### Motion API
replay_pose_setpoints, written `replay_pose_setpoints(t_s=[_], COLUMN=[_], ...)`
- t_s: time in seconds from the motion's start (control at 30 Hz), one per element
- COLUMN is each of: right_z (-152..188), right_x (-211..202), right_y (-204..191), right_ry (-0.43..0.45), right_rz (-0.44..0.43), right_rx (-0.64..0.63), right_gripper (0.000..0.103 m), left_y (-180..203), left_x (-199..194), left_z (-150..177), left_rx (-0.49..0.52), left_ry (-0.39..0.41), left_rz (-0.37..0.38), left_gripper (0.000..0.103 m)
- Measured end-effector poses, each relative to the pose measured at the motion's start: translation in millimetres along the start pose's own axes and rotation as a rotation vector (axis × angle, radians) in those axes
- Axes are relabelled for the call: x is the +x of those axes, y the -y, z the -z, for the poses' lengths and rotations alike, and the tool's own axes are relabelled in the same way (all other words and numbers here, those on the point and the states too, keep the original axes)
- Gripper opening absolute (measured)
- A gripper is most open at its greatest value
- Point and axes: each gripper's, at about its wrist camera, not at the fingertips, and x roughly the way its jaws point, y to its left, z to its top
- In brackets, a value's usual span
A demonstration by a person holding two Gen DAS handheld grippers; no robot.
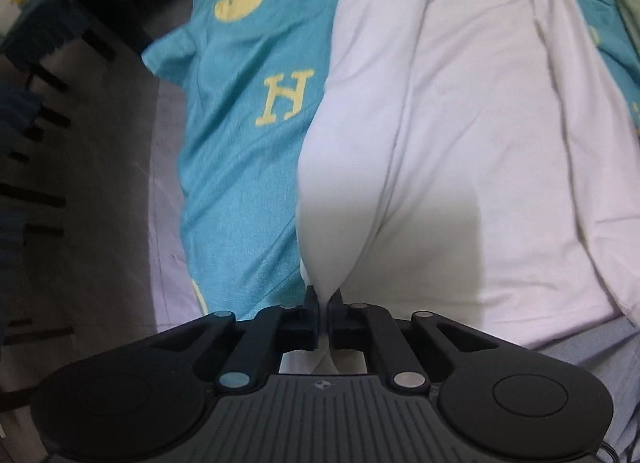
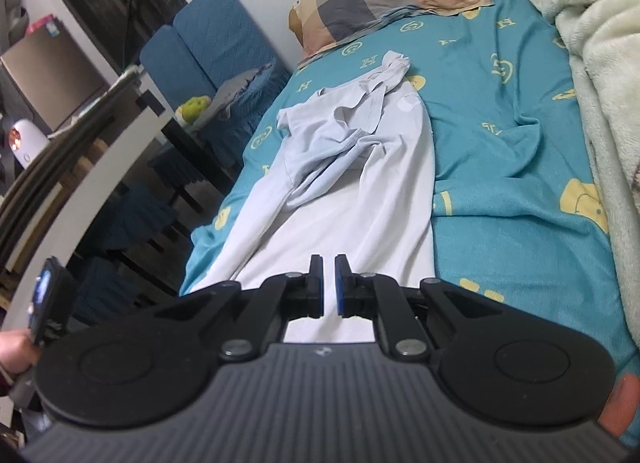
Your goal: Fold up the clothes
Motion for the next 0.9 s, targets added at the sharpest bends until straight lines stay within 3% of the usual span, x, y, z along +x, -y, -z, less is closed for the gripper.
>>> replay_pose_setpoints(t_s=[0.17, 0.3, 0.47, 0.57, 0.67, 0.73, 0.8, 0.83, 0.9], right_z=[-1.6, -2.3, -0.6, 1.8, 4.5, 6.9, 9.0, 10.0, 12.0], right_x=[-8.2, -3.9, -3.1, 0.0, 4.5, 9.9, 17.7, 22.0, 30.6], right_y=[4.4, 12.5, 15.7, 14.9, 12.9, 11.0, 10.9, 13.4, 18.3], right_ry=[0.052, 0.030, 0.019, -0.014, -0.067, -0.121, -0.182, -0.209, -0.263], right_rz=[0.015, 0.029, 0.052, 0.064, 0.081, 0.098, 0.117, 0.122, 0.131], right_rx=[0.026, 0.064, 0.071, 0.061, 0.040, 0.019, 0.010, 0.025, 0.054], right_gripper=[0.009, 0.009, 0.009, 0.009, 0.009, 0.009, 0.010, 0.015, 0.035], left_y=[31.6, 71.3, 117.7, 130.4, 114.8, 97.7, 75.3, 64.5, 44.0], left_x=[-74.7, -107.7, -75.4, -33.5, -19.5, -30.0, -41.3, -44.6, -42.5], left_z=[3.8, 6.8, 17.1, 23.2, 22.7, 28.4, 32.9, 34.9, 32.3], left_rx=[0.007, 0.008, -0.006, 0.001, -0.014, -0.037, -0.067, -0.093, -0.165], left_ry=[0.120, 0.199, 0.174, 0.128, 0.135, 0.176, 0.229, 0.256, 0.283], left_rz=[0.110, 0.199, 0.284, 0.311, 0.341, 0.366, 0.393, 0.398, 0.398], left_gripper=[0.004, 0.004, 0.008, 0.018, 0.029, 0.054, 0.071, 0.077, 0.080])
